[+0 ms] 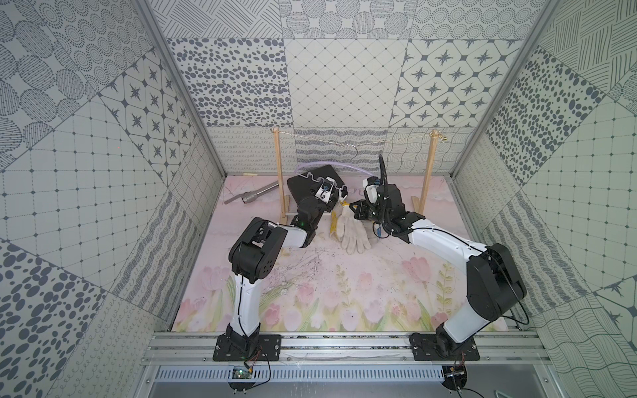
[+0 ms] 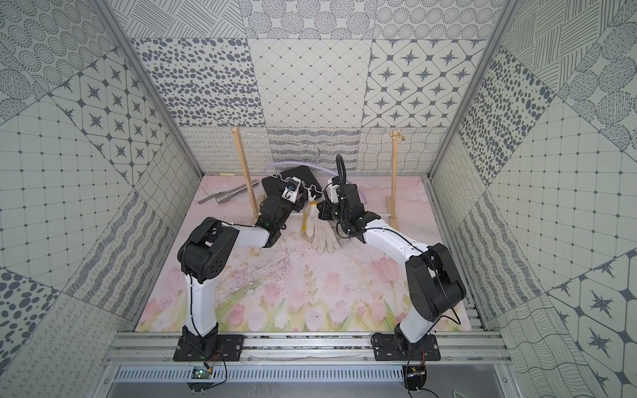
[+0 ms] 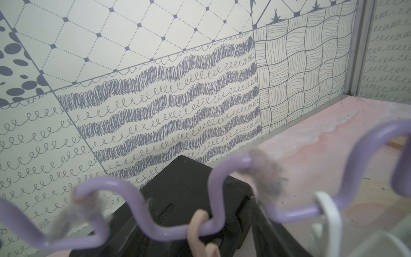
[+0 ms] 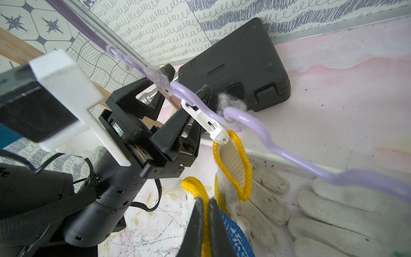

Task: Clip the gloves onto a hanger to dry
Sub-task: Open the clamp at the hanger, then clamp the glove onto the hanger.

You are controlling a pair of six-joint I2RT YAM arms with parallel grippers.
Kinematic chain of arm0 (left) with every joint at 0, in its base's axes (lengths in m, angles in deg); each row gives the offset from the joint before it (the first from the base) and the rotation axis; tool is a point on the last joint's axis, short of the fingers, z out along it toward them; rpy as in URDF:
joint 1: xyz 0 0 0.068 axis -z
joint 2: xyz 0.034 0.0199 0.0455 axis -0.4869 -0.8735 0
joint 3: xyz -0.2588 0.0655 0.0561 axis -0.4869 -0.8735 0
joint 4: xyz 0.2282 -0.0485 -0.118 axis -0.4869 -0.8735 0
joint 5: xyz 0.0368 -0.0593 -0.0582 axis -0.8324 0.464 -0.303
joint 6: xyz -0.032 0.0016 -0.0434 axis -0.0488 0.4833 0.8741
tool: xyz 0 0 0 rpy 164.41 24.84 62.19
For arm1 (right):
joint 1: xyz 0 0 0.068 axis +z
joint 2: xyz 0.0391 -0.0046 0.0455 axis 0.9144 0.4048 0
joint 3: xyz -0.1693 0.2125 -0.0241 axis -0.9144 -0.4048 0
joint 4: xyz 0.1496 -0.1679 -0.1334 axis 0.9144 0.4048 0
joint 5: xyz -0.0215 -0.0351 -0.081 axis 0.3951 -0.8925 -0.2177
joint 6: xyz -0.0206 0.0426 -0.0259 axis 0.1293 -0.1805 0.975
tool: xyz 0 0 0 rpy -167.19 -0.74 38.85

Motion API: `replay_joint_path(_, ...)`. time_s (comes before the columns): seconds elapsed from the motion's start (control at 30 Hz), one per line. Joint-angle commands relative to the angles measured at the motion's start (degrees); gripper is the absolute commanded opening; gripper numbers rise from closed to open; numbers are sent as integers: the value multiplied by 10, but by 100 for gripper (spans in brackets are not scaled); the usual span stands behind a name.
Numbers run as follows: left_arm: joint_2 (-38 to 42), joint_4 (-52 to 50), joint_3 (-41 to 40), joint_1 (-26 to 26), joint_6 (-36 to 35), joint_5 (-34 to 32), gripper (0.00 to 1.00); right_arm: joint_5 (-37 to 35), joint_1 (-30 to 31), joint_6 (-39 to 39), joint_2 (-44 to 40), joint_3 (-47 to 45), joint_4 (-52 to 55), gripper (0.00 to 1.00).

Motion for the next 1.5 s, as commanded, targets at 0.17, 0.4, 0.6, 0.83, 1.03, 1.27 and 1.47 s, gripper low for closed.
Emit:
replay_joint_path(0.17, 11, 19, -9, 3, -8, 36, 47, 6, -7, -3, -9, -8, -32, 0)
replay_joint_path(0.4, 25, 17, -24, 3, -12, 46, 33, 8, -7, -3, -7, -6, -32, 0)
replay_joint_path(0.6, 45, 6, -41, 3, 5, 59, 22, 5, -9, 0, -11, -6, -27, 0)
replay_joint_path(0.83, 90, -92, -45, 3, 56, 111, 6, 8, -9, 11, -19, -7, -16, 0)
replay_joint_path(1.03, 128, -209, -32, 3, 121, 154, 0, 22, -8, 11, -38, -21, -15, 0)
replay_joint_path(1.27, 162, -328, -13, 9, 188, 147, 0, 29, 11, 13, -64, -40, -3, 0)
replay_joint_path(1.47, 182, -389, -3, 18, 215, 149, 0, 0, 49, 12, -109, -65, 10, 0)
